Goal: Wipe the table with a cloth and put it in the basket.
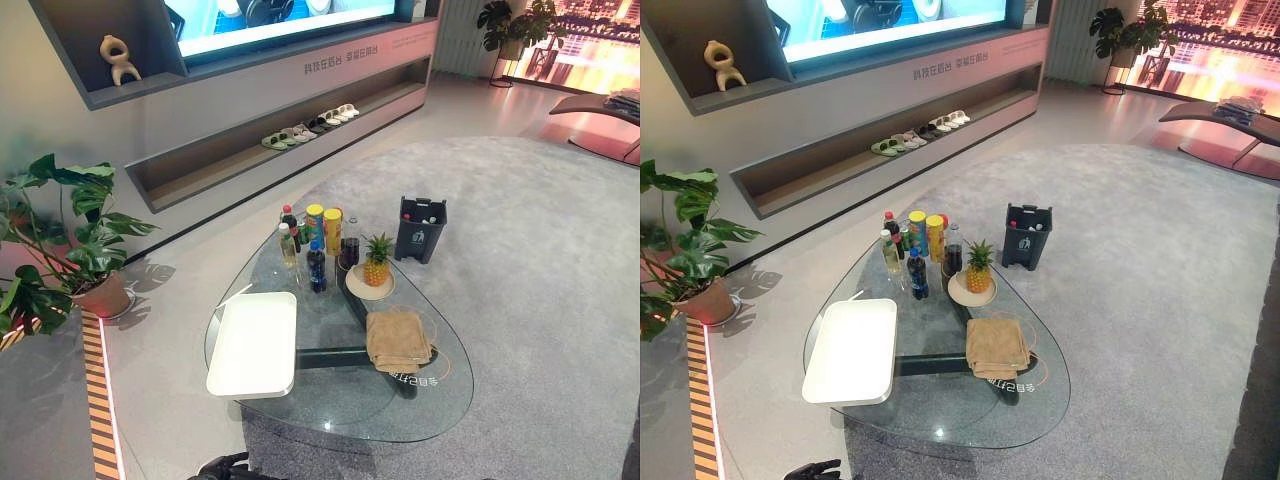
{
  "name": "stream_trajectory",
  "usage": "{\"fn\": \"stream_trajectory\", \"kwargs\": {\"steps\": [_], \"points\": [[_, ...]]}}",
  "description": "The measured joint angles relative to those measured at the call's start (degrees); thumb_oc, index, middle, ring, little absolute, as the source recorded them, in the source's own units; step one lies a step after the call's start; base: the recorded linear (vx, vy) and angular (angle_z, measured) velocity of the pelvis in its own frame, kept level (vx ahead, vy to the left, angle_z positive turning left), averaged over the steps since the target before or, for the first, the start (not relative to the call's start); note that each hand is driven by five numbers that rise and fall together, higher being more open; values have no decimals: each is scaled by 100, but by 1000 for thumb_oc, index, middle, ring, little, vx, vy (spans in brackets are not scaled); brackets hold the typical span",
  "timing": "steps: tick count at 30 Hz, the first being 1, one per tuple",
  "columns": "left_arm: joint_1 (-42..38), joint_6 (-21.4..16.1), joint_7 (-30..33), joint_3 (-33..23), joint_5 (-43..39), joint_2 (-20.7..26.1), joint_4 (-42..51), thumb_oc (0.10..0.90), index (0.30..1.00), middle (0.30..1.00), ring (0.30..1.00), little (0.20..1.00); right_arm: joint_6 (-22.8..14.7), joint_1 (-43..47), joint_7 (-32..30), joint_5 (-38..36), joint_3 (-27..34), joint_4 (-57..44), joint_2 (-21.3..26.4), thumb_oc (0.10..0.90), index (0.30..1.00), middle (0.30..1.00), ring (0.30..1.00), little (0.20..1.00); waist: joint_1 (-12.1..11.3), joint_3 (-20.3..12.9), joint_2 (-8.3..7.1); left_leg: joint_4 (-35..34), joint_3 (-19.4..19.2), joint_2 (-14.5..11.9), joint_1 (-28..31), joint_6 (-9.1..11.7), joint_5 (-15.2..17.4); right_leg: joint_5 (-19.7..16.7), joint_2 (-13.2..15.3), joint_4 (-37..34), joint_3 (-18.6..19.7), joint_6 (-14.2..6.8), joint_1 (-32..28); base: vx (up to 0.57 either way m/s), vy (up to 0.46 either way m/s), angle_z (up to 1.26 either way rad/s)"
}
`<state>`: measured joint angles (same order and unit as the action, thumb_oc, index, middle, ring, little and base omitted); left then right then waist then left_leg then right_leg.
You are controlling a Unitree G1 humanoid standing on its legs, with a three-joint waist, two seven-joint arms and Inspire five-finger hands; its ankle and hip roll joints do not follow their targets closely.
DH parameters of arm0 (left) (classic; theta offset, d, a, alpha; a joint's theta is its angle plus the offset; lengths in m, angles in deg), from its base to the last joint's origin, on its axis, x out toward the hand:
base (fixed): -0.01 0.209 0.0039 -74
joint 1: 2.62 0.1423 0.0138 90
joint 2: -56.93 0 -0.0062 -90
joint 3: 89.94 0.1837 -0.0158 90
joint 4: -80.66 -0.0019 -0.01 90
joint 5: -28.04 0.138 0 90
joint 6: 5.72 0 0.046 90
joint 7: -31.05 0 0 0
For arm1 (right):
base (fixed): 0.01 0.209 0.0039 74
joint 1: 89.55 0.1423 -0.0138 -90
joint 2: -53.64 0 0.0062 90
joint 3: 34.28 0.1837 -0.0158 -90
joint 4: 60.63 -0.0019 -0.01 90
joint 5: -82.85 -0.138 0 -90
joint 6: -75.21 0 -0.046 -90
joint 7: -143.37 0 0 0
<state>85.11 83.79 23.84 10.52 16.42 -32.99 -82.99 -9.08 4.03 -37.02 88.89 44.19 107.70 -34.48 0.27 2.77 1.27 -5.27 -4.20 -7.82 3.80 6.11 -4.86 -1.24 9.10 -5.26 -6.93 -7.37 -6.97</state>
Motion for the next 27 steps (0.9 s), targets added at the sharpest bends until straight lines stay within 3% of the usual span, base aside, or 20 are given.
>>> {"fn": "stream_trajectory", "kwargs": {"steps": [27], "points": [[1,-24,5,-7,-5,0,0,800,900,900,900,900,6,-4,0,1,3,4,1,800,900,900,900,900,1,8,-1,0,0,0,-3,2,2,13,0,0,0,16,2,13,-2,0]]}}
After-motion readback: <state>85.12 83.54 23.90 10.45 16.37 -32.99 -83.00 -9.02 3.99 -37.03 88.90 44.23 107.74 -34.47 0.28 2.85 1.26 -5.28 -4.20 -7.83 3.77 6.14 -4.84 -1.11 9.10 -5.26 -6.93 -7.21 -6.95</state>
